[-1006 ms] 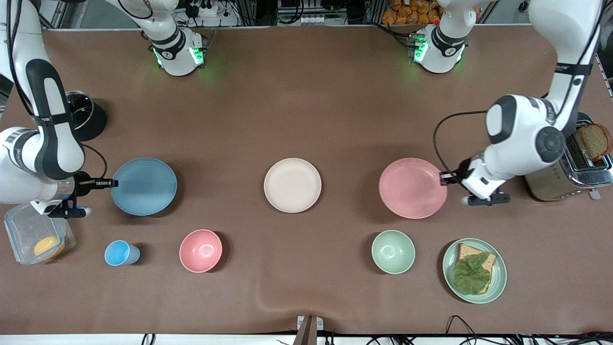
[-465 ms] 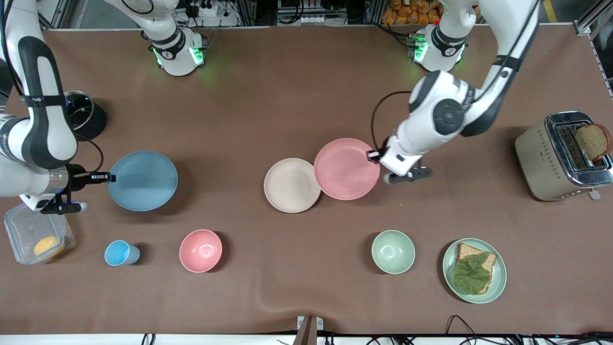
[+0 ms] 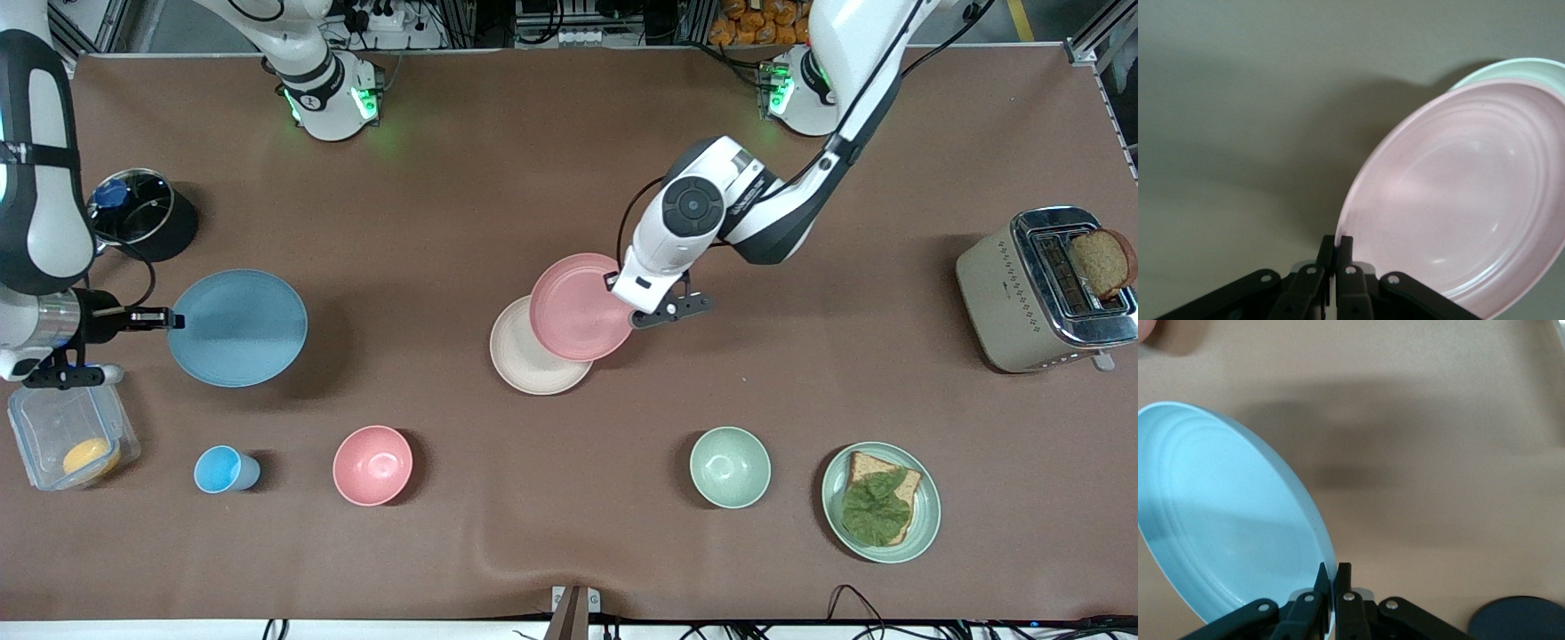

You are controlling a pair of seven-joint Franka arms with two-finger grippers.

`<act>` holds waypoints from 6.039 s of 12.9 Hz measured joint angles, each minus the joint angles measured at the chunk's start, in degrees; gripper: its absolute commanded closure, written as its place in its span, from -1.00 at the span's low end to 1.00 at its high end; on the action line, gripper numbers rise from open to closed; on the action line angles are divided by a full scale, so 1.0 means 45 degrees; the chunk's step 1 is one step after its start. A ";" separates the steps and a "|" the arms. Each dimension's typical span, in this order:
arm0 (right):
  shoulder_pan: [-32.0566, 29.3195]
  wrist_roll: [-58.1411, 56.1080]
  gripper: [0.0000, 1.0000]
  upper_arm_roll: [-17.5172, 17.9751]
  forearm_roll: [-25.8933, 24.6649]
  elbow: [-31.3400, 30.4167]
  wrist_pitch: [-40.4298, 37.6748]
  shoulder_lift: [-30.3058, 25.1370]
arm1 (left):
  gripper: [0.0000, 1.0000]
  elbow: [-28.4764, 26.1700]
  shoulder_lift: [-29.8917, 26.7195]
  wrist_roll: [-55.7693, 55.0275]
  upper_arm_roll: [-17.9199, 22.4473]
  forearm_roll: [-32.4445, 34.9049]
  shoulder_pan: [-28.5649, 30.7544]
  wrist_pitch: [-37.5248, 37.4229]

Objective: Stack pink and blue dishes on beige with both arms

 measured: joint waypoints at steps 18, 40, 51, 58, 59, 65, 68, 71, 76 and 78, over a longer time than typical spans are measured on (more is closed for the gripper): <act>0.2387 0.1642 1.00 0.0227 0.2811 -0.0072 0.0048 0.0659 | 1.00 0.1228 0.2628 -0.1164 0.0358 0.0237 -0.0792 0.2578; 0.7969 0.8974 1.00 0.0288 0.5615 -0.1874 0.4677 0.0791 | -1.00 0.2967 -0.1921 0.6234 0.0655 0.1583 0.3071 -0.3426; 0.9094 0.9436 1.00 0.0221 0.6653 -0.2146 0.6690 0.1798 | -1.00 0.4169 -0.3823 1.0582 0.0682 0.1093 0.5320 -0.7578; 0.9083 0.9438 -1.00 0.0073 0.6654 -0.2084 0.6636 0.2001 | -1.00 0.5269 -0.4265 1.0582 0.0673 0.0722 0.5562 -0.9691; 0.9031 0.9435 -1.00 -0.0063 0.6654 -0.2013 0.6426 0.1939 | -1.00 0.5349 -0.4537 1.0582 0.0689 0.0461 0.5715 -0.9985; 0.7844 0.8582 -1.00 -0.1367 0.4748 -0.1548 0.3444 0.0623 | -1.00 0.5369 -0.5335 1.0757 0.2703 -0.0181 0.4794 -1.0461; 0.6232 0.6055 -1.00 -0.1757 0.3752 -0.1486 0.1741 -0.0248 | -1.00 0.5367 -0.5403 1.0775 0.2944 -0.0184 0.4500 -1.0574; 0.4688 0.3785 -1.00 -0.1890 0.1756 -0.1345 0.0461 -0.1702 | -1.00 0.5293 -0.5456 1.1159 0.3464 -0.0184 0.4132 -1.0757; 0.3425 0.1459 -1.00 -0.1142 -0.0854 -0.0929 -0.0798 -0.4454 | -1.00 0.4874 -0.5648 1.1216 0.4897 -0.0688 0.3075 -1.0846; 0.2933 0.1412 -1.00 -0.0580 -0.1202 -0.0152 -0.1542 -0.4660 | -1.00 0.4530 -0.5875 1.1234 0.5383 -0.0985 0.2918 -1.0826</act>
